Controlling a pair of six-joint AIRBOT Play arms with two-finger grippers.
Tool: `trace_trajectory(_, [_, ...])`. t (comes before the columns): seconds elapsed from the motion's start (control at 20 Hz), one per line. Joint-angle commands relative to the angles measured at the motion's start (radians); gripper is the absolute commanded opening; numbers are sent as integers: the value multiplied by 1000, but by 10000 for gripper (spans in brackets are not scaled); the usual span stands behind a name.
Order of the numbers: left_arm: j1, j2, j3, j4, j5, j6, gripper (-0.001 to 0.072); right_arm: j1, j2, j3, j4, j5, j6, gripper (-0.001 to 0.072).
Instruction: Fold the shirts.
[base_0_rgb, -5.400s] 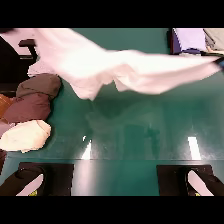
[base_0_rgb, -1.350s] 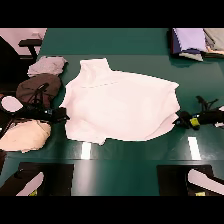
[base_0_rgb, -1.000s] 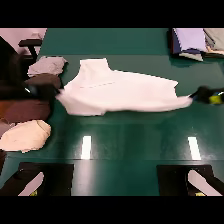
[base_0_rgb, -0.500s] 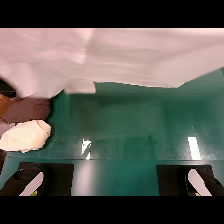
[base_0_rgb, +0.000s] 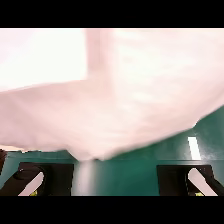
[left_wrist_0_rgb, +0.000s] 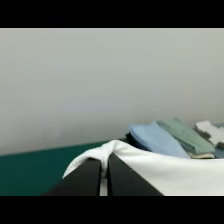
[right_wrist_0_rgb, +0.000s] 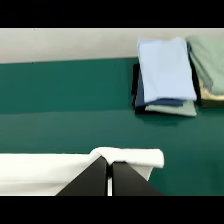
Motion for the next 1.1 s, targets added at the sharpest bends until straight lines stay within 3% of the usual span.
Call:
trace_trajectory(0.0, [1,-85,-226,30,-29,-14,27,48,-71,-199,-40,46,14,14])
trace_trajectory(0.25, [1,-419,-338,30,-108,5,28,308,-359,-369,-354,98,18,15])
trace_trajectory(0.5, [1,-729,-338,-19,-31,35,28,382,-695,-273,-359,4,18,15])
trace_trajectory(0.75, [2,-814,-328,-28,156,59,28,373,-870,-52,-272,-94,16,15])
trace_trajectory(0.9, [10,-806,-319,-11,42,122,28,373,-842,-51,-266,-82,-28,15])
trace_trajectory(1.05, [10,-806,-343,74,-124,156,27,373,-741,-240,-266,-109,-36,16])
